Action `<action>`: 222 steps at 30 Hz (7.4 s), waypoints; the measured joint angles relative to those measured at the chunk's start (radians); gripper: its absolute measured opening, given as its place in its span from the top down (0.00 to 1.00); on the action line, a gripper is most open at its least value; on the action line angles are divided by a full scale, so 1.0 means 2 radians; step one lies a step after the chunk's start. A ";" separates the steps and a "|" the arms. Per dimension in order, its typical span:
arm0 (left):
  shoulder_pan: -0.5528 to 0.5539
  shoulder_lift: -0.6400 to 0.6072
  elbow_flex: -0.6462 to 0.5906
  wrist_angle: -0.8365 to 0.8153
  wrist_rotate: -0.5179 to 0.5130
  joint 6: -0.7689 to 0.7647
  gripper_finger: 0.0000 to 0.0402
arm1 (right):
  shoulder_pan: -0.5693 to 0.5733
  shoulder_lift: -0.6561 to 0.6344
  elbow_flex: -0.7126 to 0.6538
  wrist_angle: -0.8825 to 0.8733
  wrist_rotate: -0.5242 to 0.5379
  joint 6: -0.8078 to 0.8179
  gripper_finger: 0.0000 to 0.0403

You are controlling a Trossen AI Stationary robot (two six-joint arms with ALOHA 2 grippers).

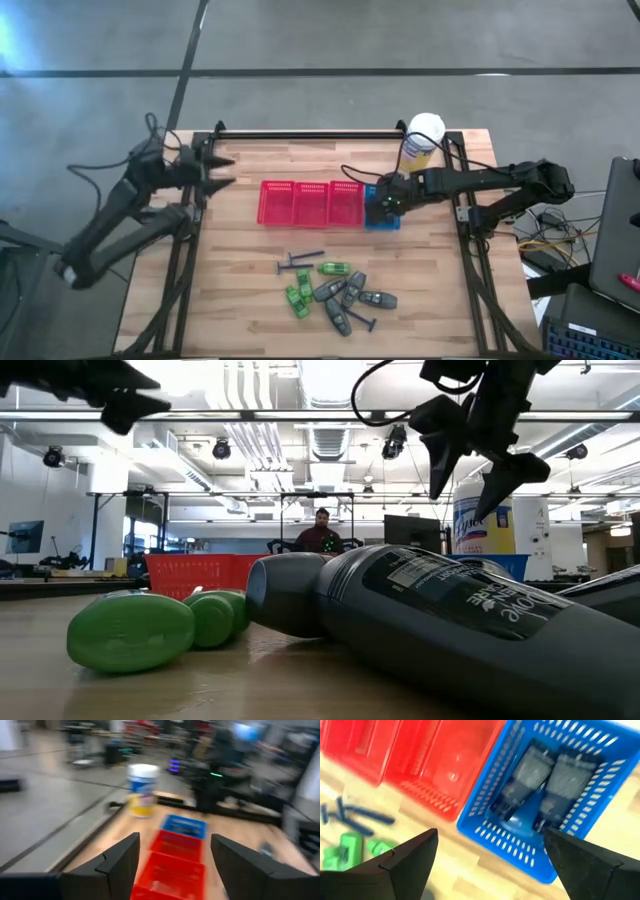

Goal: Pick & Place Travel size toiletries
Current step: Put the green shampoo bottle into the left red bin

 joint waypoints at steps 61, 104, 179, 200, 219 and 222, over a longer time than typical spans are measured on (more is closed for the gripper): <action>-0.628 0.703 0.225 0.046 -0.256 0.090 0.38 | 0.021 -0.001 0.000 0.001 -0.036 -0.173 0.10; -0.363 0.426 0.057 -0.076 -0.506 -0.711 0.56 | 0.020 -0.075 0.000 0.007 0.082 -0.116 0.11; -0.257 0.471 0.133 -0.097 -0.296 0.173 0.30 | 0.020 -0.075 0.000 0.000 0.082 -0.072 0.11; -0.237 0.564 0.134 -0.071 -0.306 0.206 0.31 | 0.020 -0.075 -0.001 -0.001 0.095 -0.072 0.11; -0.237 0.549 0.223 -0.120 -0.321 0.117 0.63 | 0.020 -0.075 -0.027 0.002 0.102 -0.071 0.16; -0.232 0.549 0.269 -0.164 -0.321 0.011 0.62 | 0.020 -0.076 -0.018 0.003 0.109 -0.076 0.13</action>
